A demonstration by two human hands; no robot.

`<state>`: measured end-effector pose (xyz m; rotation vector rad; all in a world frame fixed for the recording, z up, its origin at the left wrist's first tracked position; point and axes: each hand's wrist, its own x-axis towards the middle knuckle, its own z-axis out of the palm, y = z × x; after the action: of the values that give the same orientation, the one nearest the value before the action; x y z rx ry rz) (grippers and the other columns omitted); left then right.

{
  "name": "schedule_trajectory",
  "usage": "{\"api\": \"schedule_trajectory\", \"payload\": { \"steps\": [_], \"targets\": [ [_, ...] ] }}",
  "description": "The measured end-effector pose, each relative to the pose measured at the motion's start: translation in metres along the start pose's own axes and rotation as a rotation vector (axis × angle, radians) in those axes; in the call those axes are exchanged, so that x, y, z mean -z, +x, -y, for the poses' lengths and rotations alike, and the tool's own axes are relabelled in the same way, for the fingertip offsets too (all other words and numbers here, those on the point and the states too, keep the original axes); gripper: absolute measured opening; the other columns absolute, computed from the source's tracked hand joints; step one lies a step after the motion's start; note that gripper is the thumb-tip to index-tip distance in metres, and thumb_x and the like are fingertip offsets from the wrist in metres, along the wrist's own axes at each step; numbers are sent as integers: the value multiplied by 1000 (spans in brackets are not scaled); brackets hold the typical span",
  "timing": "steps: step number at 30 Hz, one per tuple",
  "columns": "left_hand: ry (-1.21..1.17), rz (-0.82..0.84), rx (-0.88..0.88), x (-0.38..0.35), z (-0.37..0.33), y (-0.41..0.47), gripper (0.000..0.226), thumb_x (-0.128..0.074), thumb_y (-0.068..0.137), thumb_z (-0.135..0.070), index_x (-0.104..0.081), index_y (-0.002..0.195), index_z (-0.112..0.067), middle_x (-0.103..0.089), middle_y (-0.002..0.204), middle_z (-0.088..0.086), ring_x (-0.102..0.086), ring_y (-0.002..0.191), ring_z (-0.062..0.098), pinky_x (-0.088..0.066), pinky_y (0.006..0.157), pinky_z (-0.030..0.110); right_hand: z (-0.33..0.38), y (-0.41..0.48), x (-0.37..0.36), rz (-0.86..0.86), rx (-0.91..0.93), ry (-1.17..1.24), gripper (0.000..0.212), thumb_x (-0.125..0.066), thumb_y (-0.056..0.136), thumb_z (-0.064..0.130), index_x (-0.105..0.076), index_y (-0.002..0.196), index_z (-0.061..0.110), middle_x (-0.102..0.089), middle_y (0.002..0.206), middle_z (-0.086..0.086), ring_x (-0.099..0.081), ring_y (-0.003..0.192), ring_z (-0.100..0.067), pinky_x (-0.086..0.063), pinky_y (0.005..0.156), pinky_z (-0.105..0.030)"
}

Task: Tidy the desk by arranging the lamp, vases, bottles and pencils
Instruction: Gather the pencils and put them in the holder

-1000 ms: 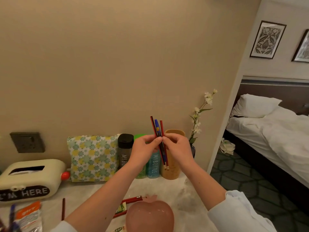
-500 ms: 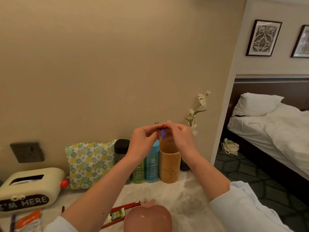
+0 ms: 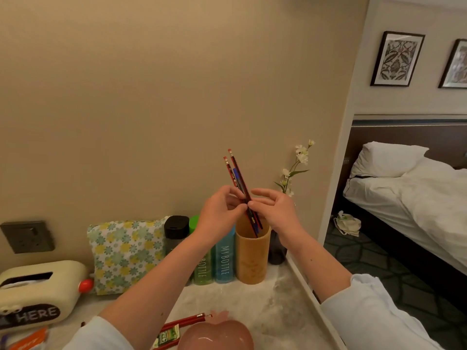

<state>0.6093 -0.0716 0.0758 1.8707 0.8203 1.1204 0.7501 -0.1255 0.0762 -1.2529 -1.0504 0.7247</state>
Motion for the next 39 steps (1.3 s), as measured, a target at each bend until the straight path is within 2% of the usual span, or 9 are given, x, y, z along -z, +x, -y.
{"api": "schedule_trajectory", "payload": {
  "steps": [5, 10, 15, 18, 22, 25, 29, 35, 39],
  "targets": [
    [115, 10, -17, -11, 11, 21, 44, -72, 81, -19, -44, 112, -33, -74, 83, -10, -69, 81, 3, -56, 77, 32, -10, 19, 8, -28, 54, -166, 39, -73, 80, 2, -66, 116, 17, -76, 93, 4, -72, 85, -9, -60, 77, -30],
    [233, 13, -6, -30, 39, 31, 22, -72, 81, -16, -62, 90, -34, -70, 84, -11, -66, 82, 4, -56, 79, 34, -38, 35, 12, -91, 83, -382, 32, -75, 73, 4, -66, 89, 30, -72, 85, 9, -69, 83, -6, -59, 80, -36],
    [405, 63, -60, -44, 70, 26, 19, -67, 84, -20, -59, 99, -29, -69, 89, -15, -67, 85, 6, -54, 74, 28, -76, 38, 10, -82, 80, -543, 36, -66, 74, 6, -60, 85, 40, -67, 79, 13, -63, 75, -1, -57, 74, -33],
    [553, 112, -98, -48, 74, 25, 35, -62, 88, -20, -49, 120, -24, -71, 100, -6, -66, 91, 17, -53, 75, 39, -88, 38, 12, -65, 93, -631, 34, -65, 78, 11, -54, 90, 41, -63, 79, 18, -61, 76, -1, -56, 73, -34],
    [635, 115, -78, -57, 77, 18, 49, -54, 90, -14, -32, 134, -21, -64, 84, 3, -63, 75, 27, -43, 56, 36, -97, 34, 11, -58, 104, -648, 41, -65, 76, 8, -53, 100, 40, -62, 80, 20, -60, 74, 0, -56, 72, -33],
    [631, 89, -50, -62, 78, 15, 53, -50, 91, -11, -29, 138, -21, -61, 80, 0, -57, 66, 23, -40, 53, 34, -102, 31, 7, -44, 87, -673, 43, -64, 77, 10, -50, 109, 36, -63, 83, 13, -62, 80, -11, -56, 74, -41],
    [605, 87, 4, -63, 77, 15, 46, -50, 92, -13, -34, 134, -20, -68, 96, 4, -64, 81, 26, -53, 68, 45, -109, 28, 8, -28, 101, -716, 37, -60, 83, 15, -50, 113, 33, -61, 73, 12, -58, 82, -14, -49, 90, -48],
    [508, 62, 82, -56, 78, 4, 39, -50, 95, -14, -43, 131, -23, -68, 109, -5, -64, 98, 16, -53, 81, 38, -108, 22, 12, -11, 69, -647, 35, -59, 90, 14, -53, 120, 31, -54, 85, 27, -65, 89, -9, -42, 105, -53],
    [459, 6, 80, -44, 75, -14, 42, -51, 95, -14, -44, 134, -27, -66, 119, -7, -64, 103, 11, -53, 87, 36, -103, 1, 7, -32, 50, -581, 45, -60, 91, 18, -47, 133, 30, -63, 118, 9, -60, 113, -15, -36, 110, -51]
  ]
}}
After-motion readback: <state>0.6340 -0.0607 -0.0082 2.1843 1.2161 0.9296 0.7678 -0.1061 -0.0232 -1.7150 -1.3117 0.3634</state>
